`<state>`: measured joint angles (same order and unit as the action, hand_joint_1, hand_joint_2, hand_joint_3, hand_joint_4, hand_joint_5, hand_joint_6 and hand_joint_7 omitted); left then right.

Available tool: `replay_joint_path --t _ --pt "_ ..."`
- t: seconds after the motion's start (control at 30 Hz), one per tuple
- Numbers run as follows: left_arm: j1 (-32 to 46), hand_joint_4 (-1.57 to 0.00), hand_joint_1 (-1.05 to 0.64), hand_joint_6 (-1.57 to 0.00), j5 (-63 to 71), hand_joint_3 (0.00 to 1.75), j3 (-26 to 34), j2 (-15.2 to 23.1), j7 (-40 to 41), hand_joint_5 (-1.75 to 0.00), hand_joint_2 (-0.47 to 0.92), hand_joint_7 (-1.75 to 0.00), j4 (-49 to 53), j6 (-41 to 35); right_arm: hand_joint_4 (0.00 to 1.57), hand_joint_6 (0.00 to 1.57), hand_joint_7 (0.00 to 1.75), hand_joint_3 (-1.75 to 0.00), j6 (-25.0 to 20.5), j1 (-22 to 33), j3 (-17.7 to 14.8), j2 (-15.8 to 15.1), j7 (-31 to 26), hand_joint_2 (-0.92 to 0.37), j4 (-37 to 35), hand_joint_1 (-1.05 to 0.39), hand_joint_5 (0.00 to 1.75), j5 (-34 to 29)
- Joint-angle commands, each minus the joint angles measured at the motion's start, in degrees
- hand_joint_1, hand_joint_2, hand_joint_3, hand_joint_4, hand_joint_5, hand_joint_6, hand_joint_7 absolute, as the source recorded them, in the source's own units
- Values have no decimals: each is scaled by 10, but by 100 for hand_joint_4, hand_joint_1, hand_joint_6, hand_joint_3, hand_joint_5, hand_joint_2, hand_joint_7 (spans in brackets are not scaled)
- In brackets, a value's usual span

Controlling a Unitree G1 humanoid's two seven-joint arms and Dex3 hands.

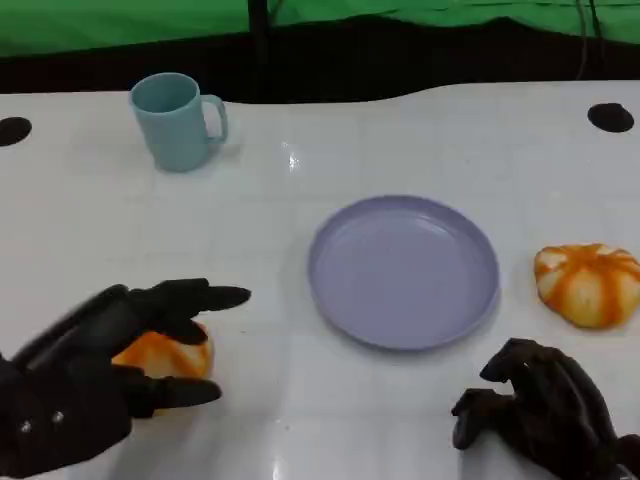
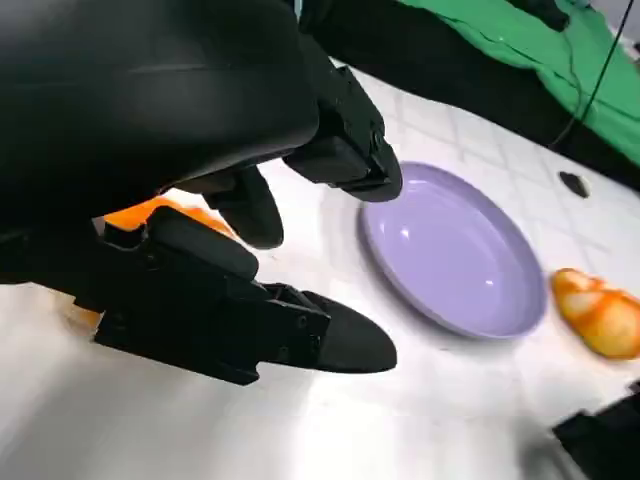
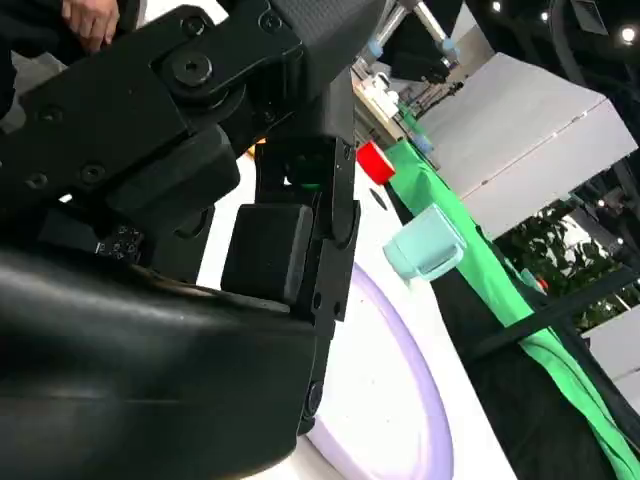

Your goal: Grasp the bread from the table and place it into the plate.

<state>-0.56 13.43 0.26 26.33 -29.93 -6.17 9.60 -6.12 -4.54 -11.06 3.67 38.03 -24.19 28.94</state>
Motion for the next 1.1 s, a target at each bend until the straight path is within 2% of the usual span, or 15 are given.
replay_joint_path --t 0.03,0.1,0.23,0.37,0.57,1.03,1.1 --pt "10 -35 -74 -38 49 17 -6 26 26 -48 92 0 -29 -11 157 157 37 0 0 6 -1 -5 -4 -70 8 -104 72 1" --pt "13 -41 -77 -39 109 15 -11 40 45 -34 92 0 -56 -19 157 157 37 0 -3 7 0 -6 -5 -71 12 -103 72 1" --pt "15 -44 -78 -39 135 15 -15 44 55 -28 92 0 -69 -29 157 157 37 0 -4 8 0 -6 -5 -71 13 -103 71 1" --pt "20 -36 -76 -28 299 8 -47 77 12 -16 92 0 -159 -111 157 157 35 0 -3 10 0 -6 -6 -71 15 -103 71 1" --pt "11 -36 -75 -23 394 2 -84 77 -13 -7 92 0 -179 -153 157 157 34 -1 4 9 2 -10 3 -73 10 -102 71 -2" --pt "-59 -33 -73 -20 465 0 -156 47 -8 -2 86 0 -65 -190 157 157 33 0 -2 13 4 -8 1 -72 16 -102 72 2" --pt "-79 -32 -73 -19 469 0 -172 38 4 -1 86 0 -14 -191 157 157 34 0 -5 15 4 -6 -7 -71 21 -103 72 2"
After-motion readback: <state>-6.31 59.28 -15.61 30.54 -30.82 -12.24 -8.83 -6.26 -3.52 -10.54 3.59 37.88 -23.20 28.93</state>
